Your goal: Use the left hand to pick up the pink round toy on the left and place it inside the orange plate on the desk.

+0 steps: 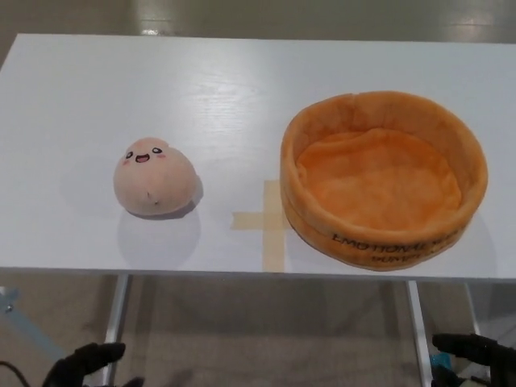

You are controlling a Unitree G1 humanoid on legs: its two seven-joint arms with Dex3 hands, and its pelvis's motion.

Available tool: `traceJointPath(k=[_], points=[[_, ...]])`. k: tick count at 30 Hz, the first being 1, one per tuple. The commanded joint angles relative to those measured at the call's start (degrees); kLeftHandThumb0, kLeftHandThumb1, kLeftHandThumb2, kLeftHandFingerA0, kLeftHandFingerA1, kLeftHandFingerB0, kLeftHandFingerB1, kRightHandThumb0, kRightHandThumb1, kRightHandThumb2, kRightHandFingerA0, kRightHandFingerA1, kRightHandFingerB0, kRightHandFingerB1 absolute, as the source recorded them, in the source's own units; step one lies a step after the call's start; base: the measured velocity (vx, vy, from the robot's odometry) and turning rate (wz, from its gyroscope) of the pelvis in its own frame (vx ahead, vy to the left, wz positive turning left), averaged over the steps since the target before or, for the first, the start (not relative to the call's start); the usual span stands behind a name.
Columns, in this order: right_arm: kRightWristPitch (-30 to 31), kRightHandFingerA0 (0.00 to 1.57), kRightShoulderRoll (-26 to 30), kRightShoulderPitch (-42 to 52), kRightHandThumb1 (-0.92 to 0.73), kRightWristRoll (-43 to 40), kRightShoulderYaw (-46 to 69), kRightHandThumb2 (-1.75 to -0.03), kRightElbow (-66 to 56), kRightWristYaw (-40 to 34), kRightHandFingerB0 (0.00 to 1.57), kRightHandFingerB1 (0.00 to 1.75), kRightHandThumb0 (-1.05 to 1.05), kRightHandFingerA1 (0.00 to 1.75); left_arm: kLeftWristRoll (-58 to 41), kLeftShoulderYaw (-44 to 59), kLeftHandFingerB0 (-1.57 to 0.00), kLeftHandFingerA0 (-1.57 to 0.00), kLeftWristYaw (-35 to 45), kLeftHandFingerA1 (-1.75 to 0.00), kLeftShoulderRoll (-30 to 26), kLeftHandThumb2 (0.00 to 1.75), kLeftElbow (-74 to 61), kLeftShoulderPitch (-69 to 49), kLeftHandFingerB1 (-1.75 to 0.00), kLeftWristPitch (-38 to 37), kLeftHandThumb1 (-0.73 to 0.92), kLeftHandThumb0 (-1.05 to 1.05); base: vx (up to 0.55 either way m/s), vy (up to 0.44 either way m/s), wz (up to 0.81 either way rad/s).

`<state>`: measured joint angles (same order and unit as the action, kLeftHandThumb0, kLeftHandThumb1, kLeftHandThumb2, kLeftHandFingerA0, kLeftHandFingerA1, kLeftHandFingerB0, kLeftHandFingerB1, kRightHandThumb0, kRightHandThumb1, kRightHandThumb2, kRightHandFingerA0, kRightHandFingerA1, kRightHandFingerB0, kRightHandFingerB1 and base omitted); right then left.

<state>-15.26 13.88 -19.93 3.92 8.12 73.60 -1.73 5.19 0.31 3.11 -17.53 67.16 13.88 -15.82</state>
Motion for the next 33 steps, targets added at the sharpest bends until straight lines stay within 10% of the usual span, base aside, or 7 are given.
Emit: traceJointPath(k=[1,33], points=[[-0.3,0.78,0.3,0.7,-0.60,-0.1,0.0,-0.57,0.3,-0.4,0.66,0.50,-0.17,0.60,-0.4,-0.9,-0.33,-0.32,7.6,-0.35,-2.2,0.58,-6.4,-6.4,-0.31,-5.9,0.59,-0.29,0.00,0.000,0.00],[-0.1,0.78,0.5,-1.0,-0.60,-0.1,-0.2,-0.57,0.3,-0.4,0.66,0.49,-0.19,0.59,-39.7,-0.2,-0.29,-0.23,52.5,-0.30,-26.5,0.59,-82.3,-26.5,-0.32,-0.3,0.59,-0.39,0.00,0.000,0.00]])
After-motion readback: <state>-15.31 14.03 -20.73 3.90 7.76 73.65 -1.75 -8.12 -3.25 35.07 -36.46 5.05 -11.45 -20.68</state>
